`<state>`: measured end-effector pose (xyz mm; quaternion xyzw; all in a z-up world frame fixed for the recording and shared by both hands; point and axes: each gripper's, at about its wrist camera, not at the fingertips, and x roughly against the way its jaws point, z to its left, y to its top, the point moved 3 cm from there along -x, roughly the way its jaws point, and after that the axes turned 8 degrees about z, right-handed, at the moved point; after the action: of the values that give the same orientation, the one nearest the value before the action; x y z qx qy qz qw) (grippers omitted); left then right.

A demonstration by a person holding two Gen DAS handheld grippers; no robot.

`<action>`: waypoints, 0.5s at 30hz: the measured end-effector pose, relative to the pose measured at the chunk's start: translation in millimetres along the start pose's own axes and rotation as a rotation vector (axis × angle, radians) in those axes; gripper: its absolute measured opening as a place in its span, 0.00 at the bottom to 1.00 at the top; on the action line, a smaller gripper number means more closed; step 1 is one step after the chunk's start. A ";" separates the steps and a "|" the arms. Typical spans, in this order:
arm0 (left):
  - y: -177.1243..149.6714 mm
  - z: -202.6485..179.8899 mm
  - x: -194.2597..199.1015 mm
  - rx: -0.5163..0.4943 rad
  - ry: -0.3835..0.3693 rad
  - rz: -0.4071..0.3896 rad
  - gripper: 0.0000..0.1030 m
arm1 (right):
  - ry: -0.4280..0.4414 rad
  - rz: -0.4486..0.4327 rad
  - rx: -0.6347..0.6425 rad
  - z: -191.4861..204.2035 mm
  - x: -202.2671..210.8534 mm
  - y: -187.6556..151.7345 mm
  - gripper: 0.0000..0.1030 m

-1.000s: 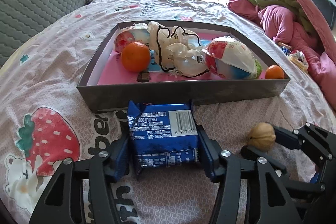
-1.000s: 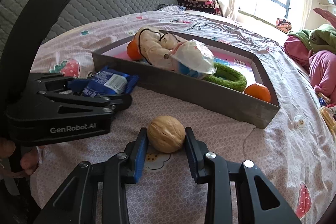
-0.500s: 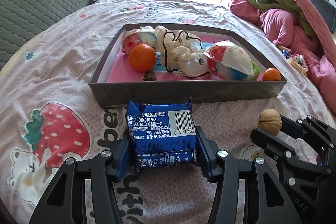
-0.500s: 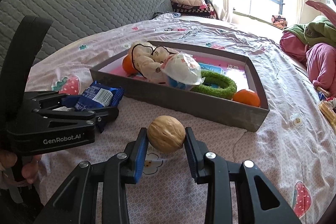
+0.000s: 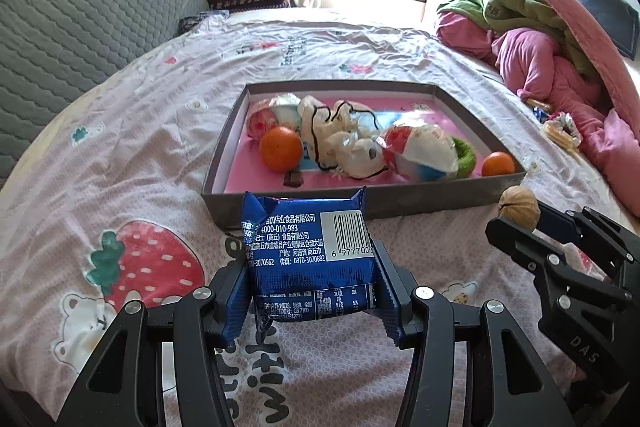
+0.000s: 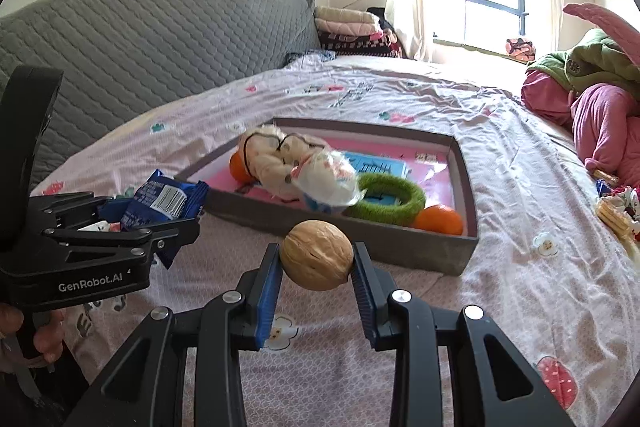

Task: Organize objects
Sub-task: 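Carry the snack packet in the left tool and walnut in the right tool over the tray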

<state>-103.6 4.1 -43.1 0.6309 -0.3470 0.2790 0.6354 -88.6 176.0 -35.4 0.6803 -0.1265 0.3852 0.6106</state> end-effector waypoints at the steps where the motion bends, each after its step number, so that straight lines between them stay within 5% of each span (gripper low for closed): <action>1: 0.8 -0.9 3.1 -0.001 0.002 -0.006 0.54 | -0.004 -0.008 -0.002 -1.2 2.4 1.3 0.34; 15: 36.2 -9.4 34.1 -0.016 0.017 -0.080 0.54 | -0.020 -0.097 0.006 -12.0 29.7 27.4 0.34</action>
<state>-110.9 12.3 6.3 0.6367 -0.3184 0.2559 0.6540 -90.7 189.9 4.3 0.6913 -0.0983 0.3485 0.6253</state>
